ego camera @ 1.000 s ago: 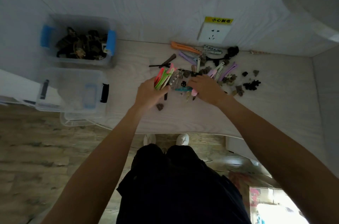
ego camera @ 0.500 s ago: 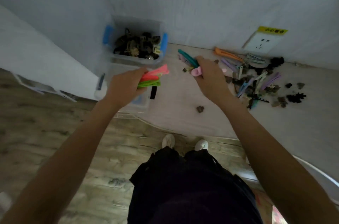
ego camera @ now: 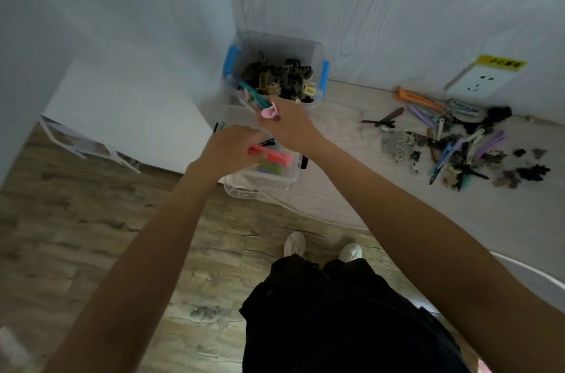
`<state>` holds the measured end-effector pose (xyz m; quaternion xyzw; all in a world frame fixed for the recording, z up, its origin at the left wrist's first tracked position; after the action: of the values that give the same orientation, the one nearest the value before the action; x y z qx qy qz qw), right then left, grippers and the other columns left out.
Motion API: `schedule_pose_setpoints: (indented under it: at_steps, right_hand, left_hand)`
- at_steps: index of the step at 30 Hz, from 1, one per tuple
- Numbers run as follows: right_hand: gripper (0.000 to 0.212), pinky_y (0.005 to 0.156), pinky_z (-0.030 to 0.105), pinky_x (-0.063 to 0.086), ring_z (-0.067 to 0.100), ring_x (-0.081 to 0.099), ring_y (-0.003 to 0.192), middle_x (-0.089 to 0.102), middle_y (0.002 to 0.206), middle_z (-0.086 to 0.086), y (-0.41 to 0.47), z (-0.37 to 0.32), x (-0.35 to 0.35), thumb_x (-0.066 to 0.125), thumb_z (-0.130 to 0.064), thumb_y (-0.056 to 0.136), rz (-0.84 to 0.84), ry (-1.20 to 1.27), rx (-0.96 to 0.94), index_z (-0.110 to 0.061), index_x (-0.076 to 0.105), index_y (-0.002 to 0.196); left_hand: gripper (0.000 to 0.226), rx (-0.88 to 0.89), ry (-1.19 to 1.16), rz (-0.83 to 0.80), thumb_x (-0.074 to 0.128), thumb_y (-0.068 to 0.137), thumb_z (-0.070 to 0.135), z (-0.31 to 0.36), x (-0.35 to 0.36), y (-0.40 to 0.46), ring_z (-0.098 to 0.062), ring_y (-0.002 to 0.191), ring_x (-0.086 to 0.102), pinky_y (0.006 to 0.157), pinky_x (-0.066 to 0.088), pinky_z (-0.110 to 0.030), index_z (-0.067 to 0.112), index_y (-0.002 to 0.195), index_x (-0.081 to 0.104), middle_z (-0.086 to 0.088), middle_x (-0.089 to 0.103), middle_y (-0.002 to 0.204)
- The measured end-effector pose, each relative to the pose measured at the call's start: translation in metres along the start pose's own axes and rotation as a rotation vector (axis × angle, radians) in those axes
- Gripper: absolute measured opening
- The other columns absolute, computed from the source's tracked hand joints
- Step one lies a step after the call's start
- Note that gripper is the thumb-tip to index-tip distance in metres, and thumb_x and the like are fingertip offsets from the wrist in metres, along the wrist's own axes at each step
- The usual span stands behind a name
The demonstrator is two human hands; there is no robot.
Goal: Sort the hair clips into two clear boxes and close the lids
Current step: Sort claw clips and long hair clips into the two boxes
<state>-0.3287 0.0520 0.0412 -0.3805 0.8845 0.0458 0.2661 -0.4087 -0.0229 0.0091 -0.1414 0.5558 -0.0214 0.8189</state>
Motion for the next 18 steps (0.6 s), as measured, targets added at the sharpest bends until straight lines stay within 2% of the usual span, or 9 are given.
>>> schedule_pose_setpoints:
  at_steps: [2, 3, 5, 8, 10, 11, 13, 15, 18]
  right_hand:
    - [0.031, 0.049, 0.017, 0.027, 0.005, 0.026, 0.052, 0.026, 0.059, 0.001, 0.005, 0.003, 0.009, 0.059, -0.008, 0.085, 0.017, 0.196, 0.073, -0.005, 0.037, 0.063]
    - [0.028, 0.048, 0.017, 0.027, 0.006, 0.027, 0.052, 0.028, 0.059, 0.003, 0.006, 0.007, 0.015, 0.06, -0.009, 0.084, 0.003, 0.211, 0.096, -0.002, 0.041, 0.065]
    - [0.024, 0.049, 0.018, 0.028, 0.009, 0.032, 0.054, 0.033, 0.058, 0.001, 0.007, 0.015, 0.029, 0.058, -0.012, 0.086, -0.066, 0.057, 0.098, -0.004, 0.044, 0.068]
    - [0.018, 0.062, 0.023, 0.029, 0.017, 0.047, 0.072, 0.05, 0.076, 0.004, 0.007, 0.029, 0.049, 0.05, -0.019, 0.091, -0.167, -0.313, 0.075, -0.01, 0.051, 0.075]
    - [0.014, 0.067, 0.027, 0.034, 0.022, 0.053, 0.084, 0.058, 0.092, 0.01, 0.006, 0.033, 0.057, 0.054, -0.023, 0.089, -0.231, -0.471, 0.073, -0.009, 0.056, 0.093]
    - [0.024, 0.07, 0.028, 0.037, 0.025, 0.055, 0.092, 0.06, 0.101, 0.012, 0.006, 0.033, 0.059, 0.058, -0.024, 0.086, -0.258, -0.509, 0.068, -0.008, 0.056, 0.104]
    - [0.047, 0.083, 0.032, 0.04, 0.03, 0.051, 0.109, 0.055, 0.119, 0.014, 0.004, 0.032, 0.06, 0.066, -0.026, 0.082, -0.295, -0.521, 0.025, -0.007, 0.05, 0.122]
    - [0.061, 0.098, 0.034, 0.036, 0.031, 0.044, 0.121, 0.046, 0.133, 0.015, -0.001, 0.027, 0.054, 0.069, -0.022, 0.079, -0.294, -0.531, -0.034, -0.008, 0.044, 0.132]
    - [0.05, 0.105, 0.031, 0.032, 0.026, 0.039, 0.129, 0.04, 0.143, 0.011, -0.021, 0.019, 0.024, 0.065, -0.019, 0.083, -0.179, -0.413, -0.099, -0.013, 0.048, 0.13]
  left_hand:
    - [0.023, -0.01, -0.082, 0.335, 0.059, 0.088, 0.03, -0.013, -0.015, -0.021, -0.025, 0.093, 0.061, 0.077, 0.047, -0.033, 0.018, 0.106, 0.065, -0.003, 0.068, 0.101]
    - [0.02, -0.02, -0.099, 0.476, 0.058, 0.087, 0.026, -0.021, -0.018, -0.033, -0.026, 0.089, 0.061, 0.076, 0.046, -0.033, 0.015, 0.102, 0.066, -0.005, 0.068, 0.096]
    - [0.024, -0.084, -0.125, 0.628, 0.054, 0.084, 0.025, -0.038, -0.016, -0.05, -0.027, 0.09, 0.056, 0.077, 0.043, -0.032, 0.011, 0.102, 0.063, -0.008, 0.066, 0.097]
    - [0.037, -0.239, -0.261, 0.586, 0.056, 0.083, 0.026, -0.061, 0.0, -0.054, -0.027, 0.101, 0.052, 0.08, 0.042, -0.03, 0.01, 0.117, 0.054, -0.012, 0.057, 0.114]
    - [0.041, -0.29, -0.382, 0.524, 0.058, 0.085, 0.021, -0.065, 0.007, -0.05, -0.023, 0.103, 0.055, 0.084, 0.047, -0.033, 0.011, 0.124, 0.049, -0.01, 0.057, 0.119]
    - [0.041, -0.308, -0.415, 0.5, 0.058, 0.086, 0.02, -0.066, 0.009, -0.048, -0.022, 0.103, 0.057, 0.086, 0.049, -0.036, 0.013, 0.125, 0.048, -0.008, 0.059, 0.118]
    - [0.04, -0.347, -0.449, 0.48, 0.057, 0.087, 0.022, -0.066, 0.009, -0.046, -0.021, 0.104, 0.059, 0.089, 0.05, -0.04, 0.015, 0.125, 0.048, -0.005, 0.063, 0.116]
    - [0.039, -0.39, -0.471, 0.498, 0.057, 0.088, 0.024, -0.065, 0.006, -0.046, -0.019, 0.105, 0.059, 0.09, 0.049, -0.038, 0.016, 0.126, 0.048, -0.003, 0.062, 0.117]
    - [0.034, -0.369, -0.324, 0.579, 0.055, 0.088, 0.023, -0.047, -0.004, -0.051, -0.021, 0.104, 0.055, 0.083, 0.042, -0.031, 0.016, 0.121, 0.051, -0.003, 0.061, 0.115]
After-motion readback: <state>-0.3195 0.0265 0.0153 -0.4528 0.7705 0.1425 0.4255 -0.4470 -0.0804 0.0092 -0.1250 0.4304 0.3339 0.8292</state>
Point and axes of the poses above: each hand's wrist, its own y-axis towards the middle knuckle, its own x-axis out of the palm, z = x × y, the point moved 6 cm from there along y, towards the middle knuckle
